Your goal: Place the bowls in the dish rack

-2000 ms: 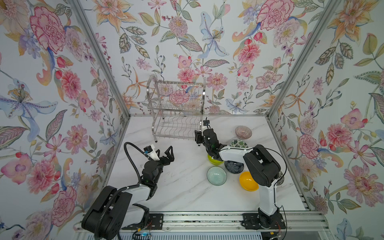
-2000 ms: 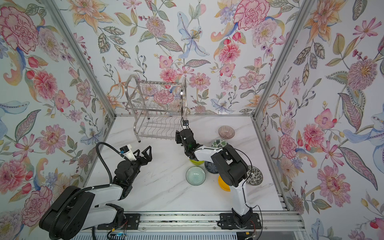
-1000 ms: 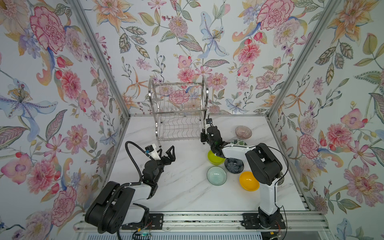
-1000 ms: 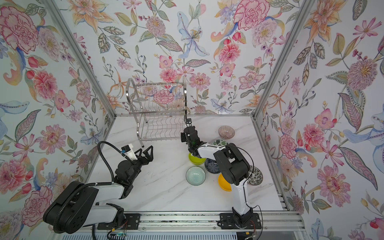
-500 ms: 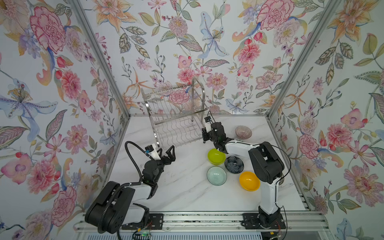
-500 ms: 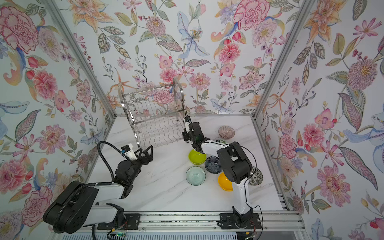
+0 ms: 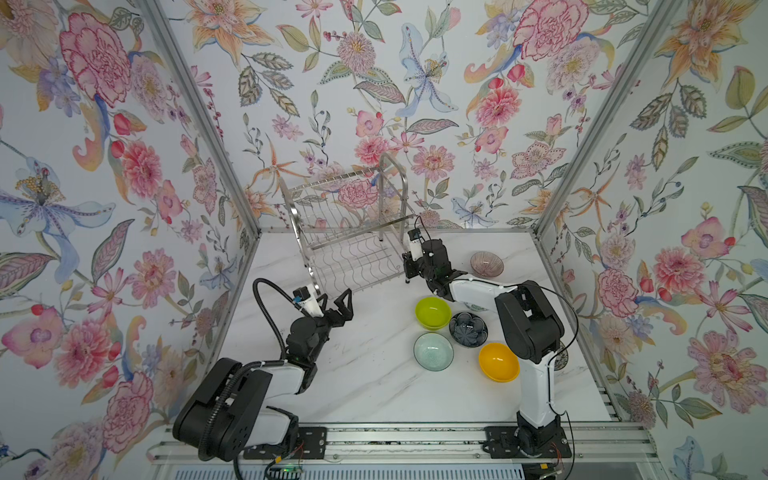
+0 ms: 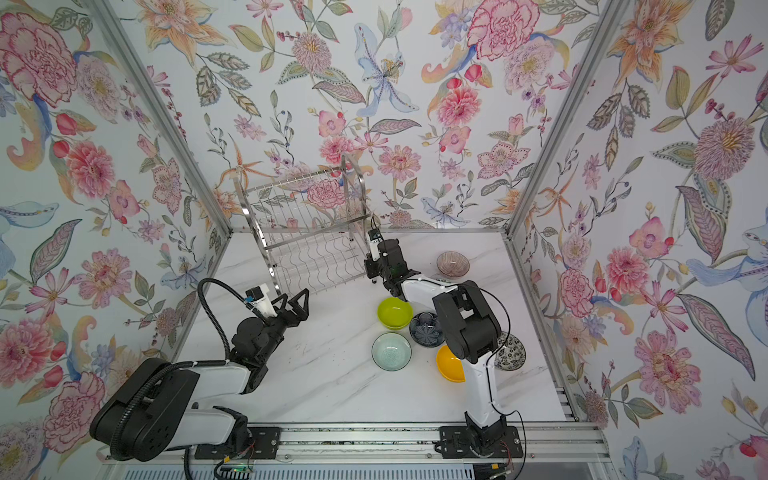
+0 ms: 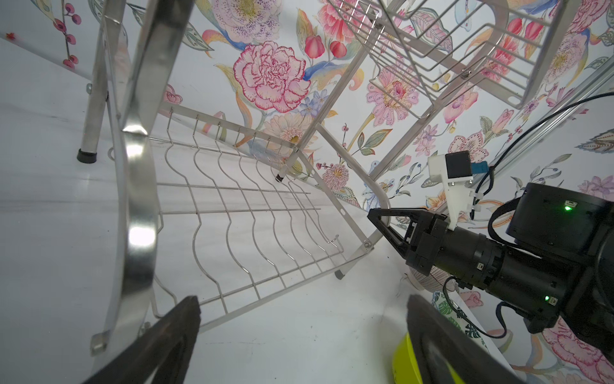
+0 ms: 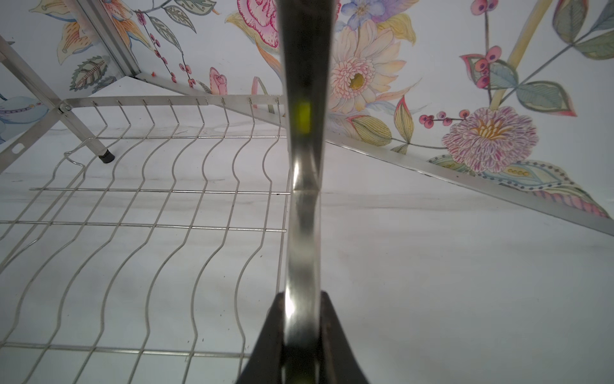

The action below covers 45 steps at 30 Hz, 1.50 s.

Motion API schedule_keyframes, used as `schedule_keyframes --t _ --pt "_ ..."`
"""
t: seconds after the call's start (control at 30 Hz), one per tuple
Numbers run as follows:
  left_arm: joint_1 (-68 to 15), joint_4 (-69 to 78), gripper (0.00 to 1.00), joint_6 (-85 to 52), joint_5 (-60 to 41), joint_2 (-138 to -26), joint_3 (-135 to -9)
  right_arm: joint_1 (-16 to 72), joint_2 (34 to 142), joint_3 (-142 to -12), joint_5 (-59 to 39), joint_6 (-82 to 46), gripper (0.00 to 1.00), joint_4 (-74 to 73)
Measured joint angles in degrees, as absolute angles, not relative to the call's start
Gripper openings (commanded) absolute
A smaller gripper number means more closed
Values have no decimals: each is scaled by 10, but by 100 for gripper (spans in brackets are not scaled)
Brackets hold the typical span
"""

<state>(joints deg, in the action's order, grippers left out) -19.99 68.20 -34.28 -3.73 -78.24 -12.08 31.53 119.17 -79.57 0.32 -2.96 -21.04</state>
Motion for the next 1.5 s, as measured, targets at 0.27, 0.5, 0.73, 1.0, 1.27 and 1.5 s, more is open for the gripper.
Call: schedule_keyframes --t 0.27,0.5,0.73,1.0,1.27,1.5 --pt "-248 646 99 -306 -27 -776 -134 315 1176 -752 10 -53 46 -227" --pt "-308 619 99 -251 3 -759 -159 319 1088 -656 35 -93 75 -229" --pt "-358 589 99 -194 27 -757 -181 318 978 -629 69 -128 99 -183" --pt "-428 554 99 -115 40 -788 -239 289 937 -640 79 -176 99 2" --pt "-477 517 99 -49 50 -825 -277 241 904 -624 36 -195 78 92" --pt "-477 510 99 -38 61 -827 -278 248 951 -630 -10 -188 58 147"
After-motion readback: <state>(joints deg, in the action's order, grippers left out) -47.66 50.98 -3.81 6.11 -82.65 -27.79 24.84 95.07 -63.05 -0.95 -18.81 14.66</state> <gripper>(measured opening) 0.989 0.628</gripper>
